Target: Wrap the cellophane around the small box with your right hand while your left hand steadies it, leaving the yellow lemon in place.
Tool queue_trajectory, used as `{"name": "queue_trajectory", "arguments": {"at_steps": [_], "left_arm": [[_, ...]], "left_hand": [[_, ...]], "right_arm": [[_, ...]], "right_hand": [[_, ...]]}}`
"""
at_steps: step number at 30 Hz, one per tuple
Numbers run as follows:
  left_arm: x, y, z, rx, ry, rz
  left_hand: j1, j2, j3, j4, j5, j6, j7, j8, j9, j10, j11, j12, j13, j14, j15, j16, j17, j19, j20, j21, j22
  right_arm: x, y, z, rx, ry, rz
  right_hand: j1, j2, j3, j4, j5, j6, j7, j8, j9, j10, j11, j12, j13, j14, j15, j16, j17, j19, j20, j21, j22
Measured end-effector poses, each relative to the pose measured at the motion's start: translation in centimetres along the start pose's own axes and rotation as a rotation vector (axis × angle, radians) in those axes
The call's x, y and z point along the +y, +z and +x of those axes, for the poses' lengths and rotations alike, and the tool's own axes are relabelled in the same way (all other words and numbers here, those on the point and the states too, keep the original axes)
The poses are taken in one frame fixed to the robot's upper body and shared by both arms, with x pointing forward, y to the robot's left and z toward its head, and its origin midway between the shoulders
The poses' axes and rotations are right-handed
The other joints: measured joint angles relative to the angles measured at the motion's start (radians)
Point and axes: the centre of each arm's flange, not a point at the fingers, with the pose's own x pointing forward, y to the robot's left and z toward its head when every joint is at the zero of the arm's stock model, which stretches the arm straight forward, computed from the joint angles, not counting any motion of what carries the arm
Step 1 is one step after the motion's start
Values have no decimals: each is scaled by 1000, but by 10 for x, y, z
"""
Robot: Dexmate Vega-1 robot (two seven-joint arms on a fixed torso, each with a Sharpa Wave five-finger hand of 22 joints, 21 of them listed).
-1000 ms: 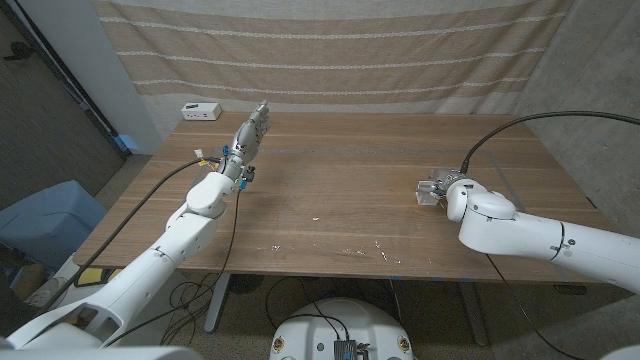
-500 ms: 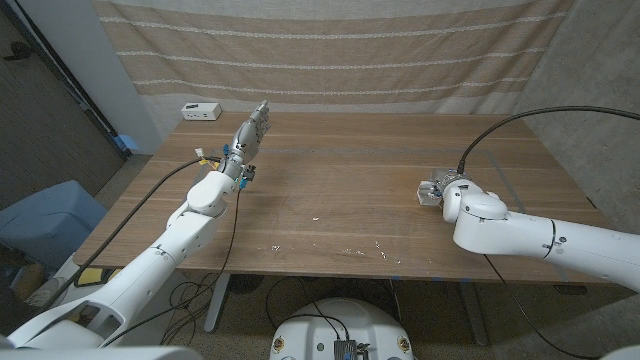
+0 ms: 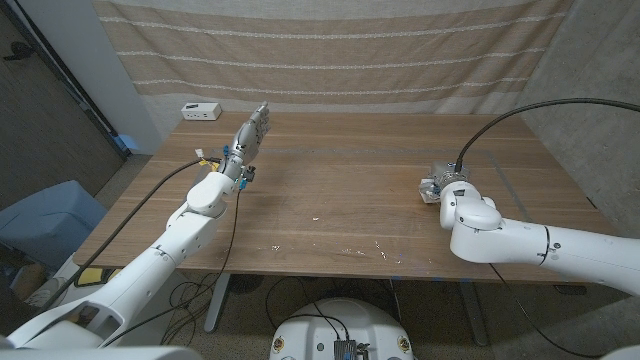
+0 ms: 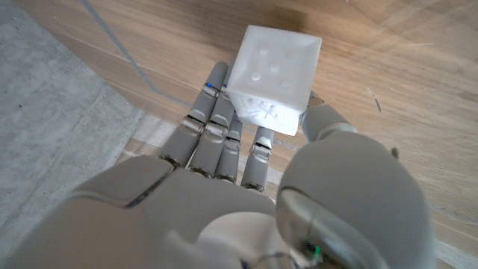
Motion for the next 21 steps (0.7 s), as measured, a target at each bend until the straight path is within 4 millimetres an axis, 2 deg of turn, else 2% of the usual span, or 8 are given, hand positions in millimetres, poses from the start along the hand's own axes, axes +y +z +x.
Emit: {"name": "queue_trajectory", "arguments": {"at_steps": [11,21], "left_arm": [[0,-4,-5,17,6,-6],[3,-6,-11,25,18,-10]], "left_hand": [[0,0,0,0,0,0,0,-4,0,0,0,0,0,-4,-4,0,0,0,0,0,0],[0,0,0,0,0,-4,-4,-4,0,0,0,0,0,-4,-4,0,0,0,0,0,0]], "right_arm": [[-9,10,-12,-50,-128,-1],[-18,26,-24,-124,-217,12]], "right_hand": [[21,-21,8,0,-12,34,3,0,0,35,11,4,1,30,-2,0,-10,0,0,26,9],[31,-31,8,0,-12,55,2,0,5,50,7,4,5,42,-3,-6,-15,0,0,42,9]]}}
